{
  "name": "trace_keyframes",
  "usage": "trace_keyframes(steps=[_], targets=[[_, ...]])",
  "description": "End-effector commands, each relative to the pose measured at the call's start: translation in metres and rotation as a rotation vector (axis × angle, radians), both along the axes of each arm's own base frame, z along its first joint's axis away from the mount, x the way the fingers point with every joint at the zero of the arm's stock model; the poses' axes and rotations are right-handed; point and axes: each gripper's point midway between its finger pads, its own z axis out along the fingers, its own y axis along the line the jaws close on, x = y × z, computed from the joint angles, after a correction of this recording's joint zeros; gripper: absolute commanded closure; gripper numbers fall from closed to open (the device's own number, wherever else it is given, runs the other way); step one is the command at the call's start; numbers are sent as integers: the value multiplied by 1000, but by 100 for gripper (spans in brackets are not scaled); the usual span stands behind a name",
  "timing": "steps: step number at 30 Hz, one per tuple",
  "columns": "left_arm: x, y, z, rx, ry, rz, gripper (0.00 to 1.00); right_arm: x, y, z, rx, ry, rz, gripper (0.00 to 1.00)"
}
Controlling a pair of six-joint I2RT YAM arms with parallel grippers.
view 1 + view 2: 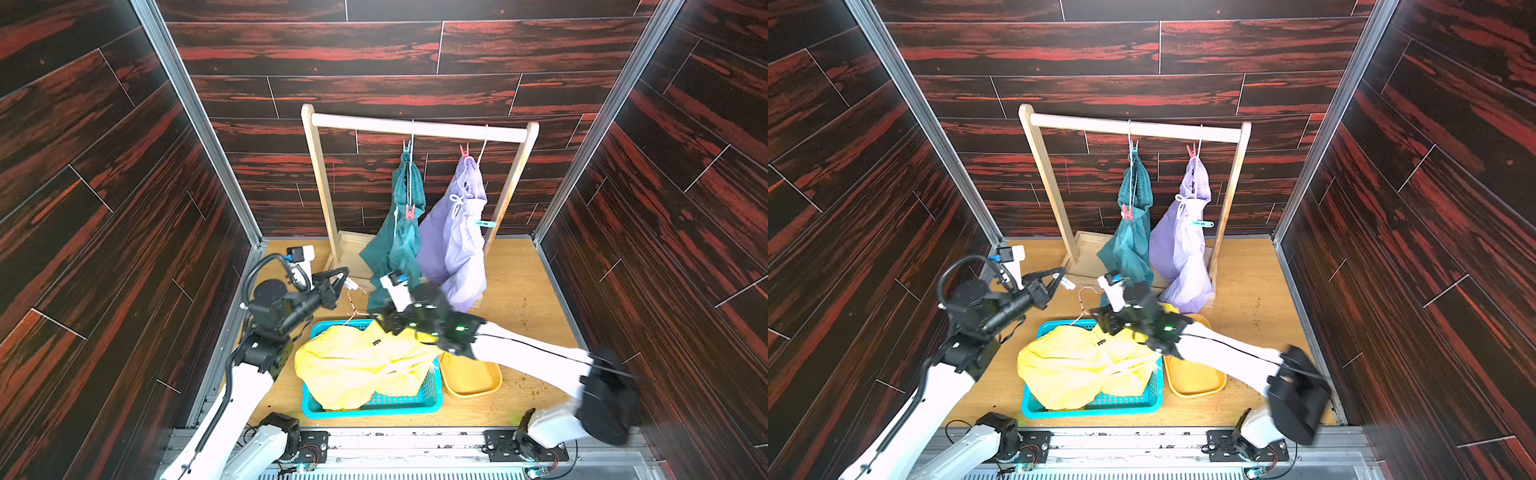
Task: Remove the clothespins securing shorts to the hanger
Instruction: Place the shorts in the basket, then place the clothespin in the storage box.
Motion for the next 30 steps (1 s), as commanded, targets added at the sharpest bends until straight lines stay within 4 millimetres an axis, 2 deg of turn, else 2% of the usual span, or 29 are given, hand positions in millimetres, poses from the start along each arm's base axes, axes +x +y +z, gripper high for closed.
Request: trace_keyframes(steps=[1, 7, 10, 14, 18, 30], targets=[[-3, -26, 17, -57, -27, -123, 100, -32, -19, 69, 148, -85, 138, 36], [7, -68, 14, -63, -36, -209, 100, -55, -57, 128, 364, -6, 378, 35], [11, -79, 17, -99, -45, -243, 100, -59, -61, 140, 385, 11, 445, 36], [13, -92, 22, -120, -48, -303, 100, -55, -51, 136, 343, 88, 501, 40], [9, -101, 26, -112, -49, -366, 100, -46, -49, 127, 332, 112, 475, 43], [-3, -99, 41, -101, -120, -376, 100, -18, -54, 113, 329, 180, 382, 48]])
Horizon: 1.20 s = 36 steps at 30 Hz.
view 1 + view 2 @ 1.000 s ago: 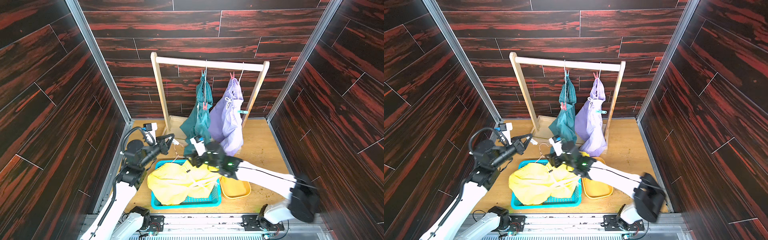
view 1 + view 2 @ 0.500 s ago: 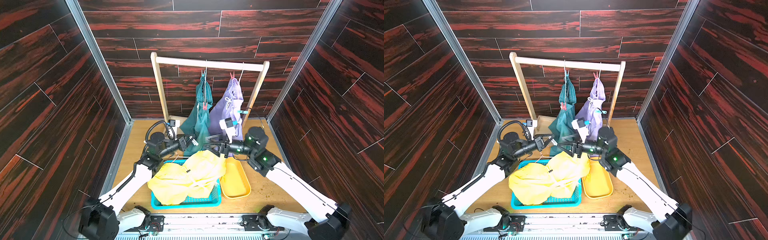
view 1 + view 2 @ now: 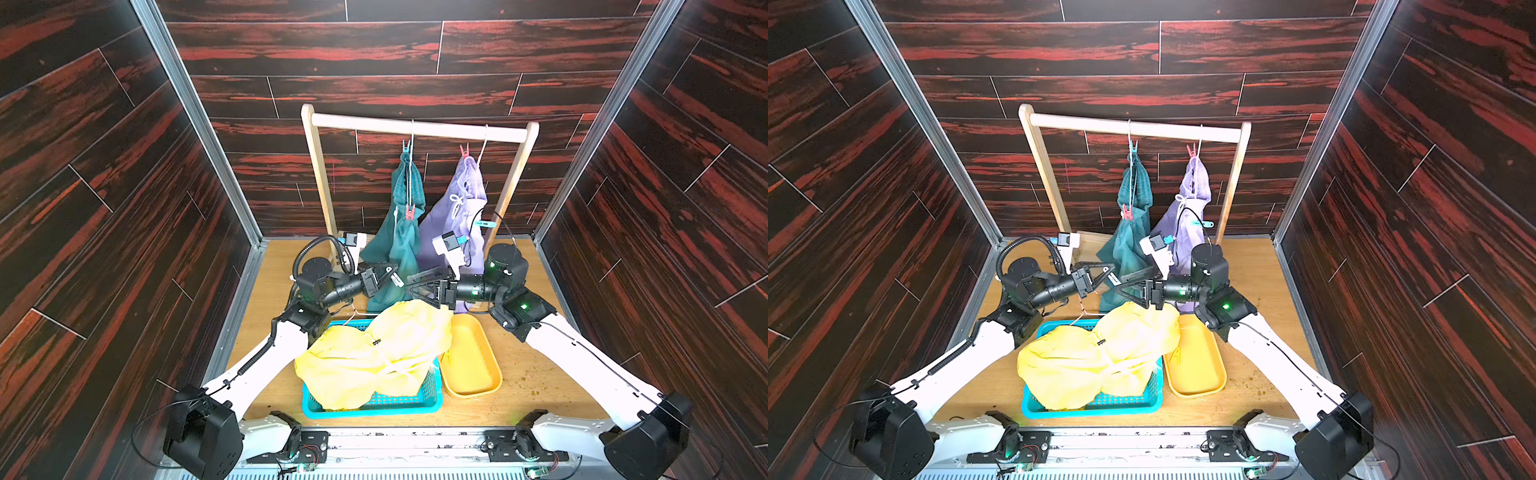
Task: Remove the clothespins securing shorts to the hanger
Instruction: Place the clothespin in the storage box.
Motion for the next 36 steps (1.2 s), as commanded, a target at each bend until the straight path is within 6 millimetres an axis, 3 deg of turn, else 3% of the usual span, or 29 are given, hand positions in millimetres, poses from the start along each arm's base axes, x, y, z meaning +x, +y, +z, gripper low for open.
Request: trace_keyframes(steps=[1, 7, 26, 36], targets=[[-17, 2, 39, -45, -120, -26, 100, 10, 4, -11, -23, 52, -14, 48], [-22, -1, 43, -50, -137, -49, 100, 26, 7, -20, -37, 61, -61, 49], [-39, -5, 45, -39, -177, -104, 100, 37, 23, -17, 42, 82, -4, 51], [-34, -5, 42, -37, -168, -85, 93, 28, 24, -16, 64, 91, 47, 80]])
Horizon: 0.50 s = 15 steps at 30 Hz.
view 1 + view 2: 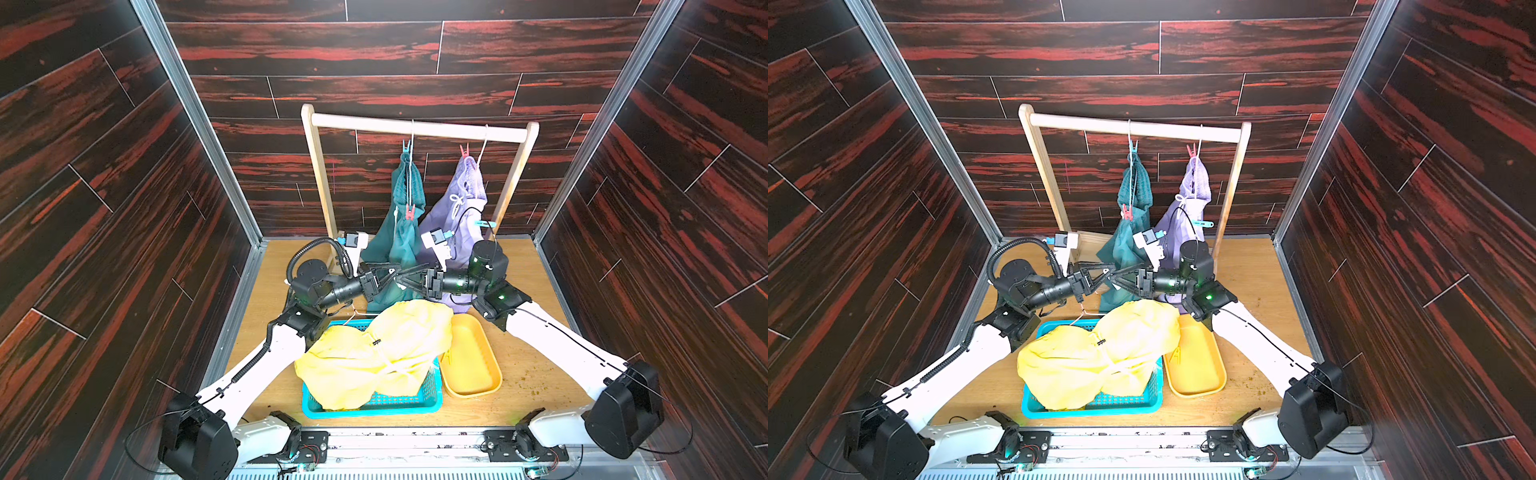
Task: Remove the clothespins securing shorts to the hanger
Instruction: Place the clothespin in the storage box.
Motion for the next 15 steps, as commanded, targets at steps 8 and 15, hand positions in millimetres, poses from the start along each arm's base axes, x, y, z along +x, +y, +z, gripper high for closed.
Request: trace_keyframes(steps=[8, 15], targets=[[-5, 1, 17, -28, -51, 1, 95, -5, 5, -4, 36, 39, 70, 72], [-7, 2, 20, -34, -60, 1, 100, -7, 8, -10, 34, 60, 116, 62]])
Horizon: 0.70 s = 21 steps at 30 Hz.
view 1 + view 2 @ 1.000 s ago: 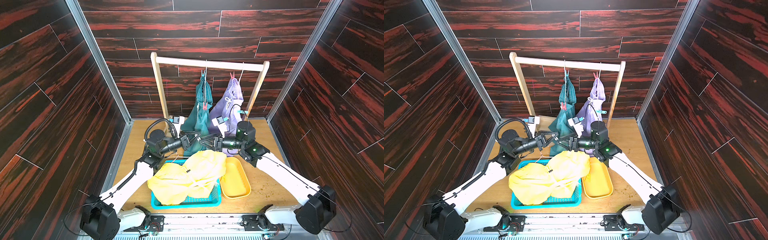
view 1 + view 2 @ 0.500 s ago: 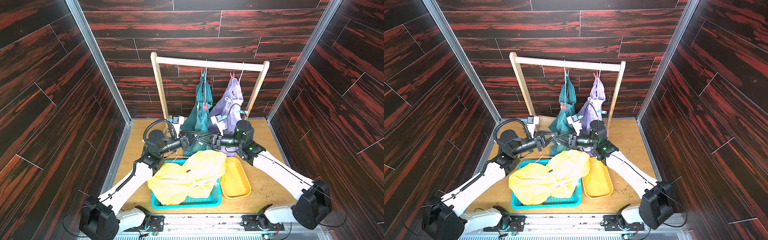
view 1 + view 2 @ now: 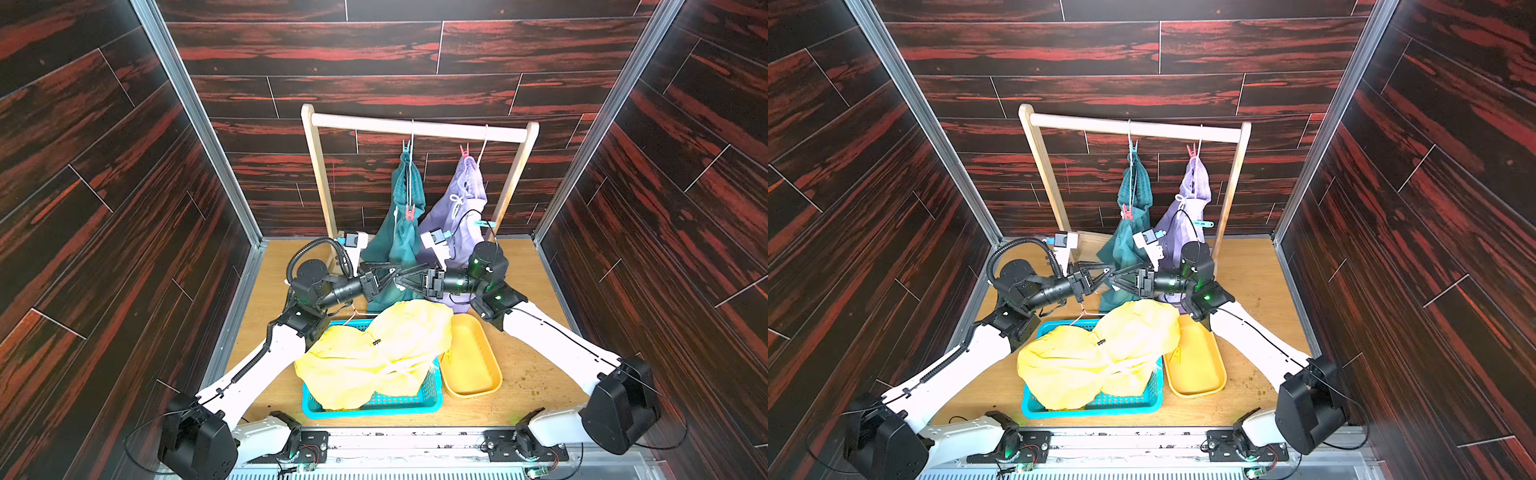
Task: Remove the clothespins securing shorts to the hanger
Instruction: Place the clothespin in the storage box.
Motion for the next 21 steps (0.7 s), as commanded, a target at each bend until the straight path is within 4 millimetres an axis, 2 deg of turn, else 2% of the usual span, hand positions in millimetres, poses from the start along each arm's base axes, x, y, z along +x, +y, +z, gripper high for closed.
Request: trace_keyframes(steps=[1, 8, 15, 17, 18, 21], targets=[[-7, 2, 20, -31, -64, 3, 100, -3, 5, -9, -3, 23, 51, 62], [-9, 3, 22, -39, -74, 3, 100, -4, 7, -17, -6, 30, 61, 67], [-10, -2, 20, -36, -59, -22, 97, -8, 6, -10, 16, 10, 74, 82], [-9, -2, 21, -36, -59, -20, 87, -8, 6, -9, 18, 9, 77, 90], [-9, -2, 21, -37, -57, -18, 78, -8, 6, -11, 16, 13, 77, 94], [-7, -1, 21, -41, -48, -2, 45, -8, 6, -14, 12, 22, 75, 96]])
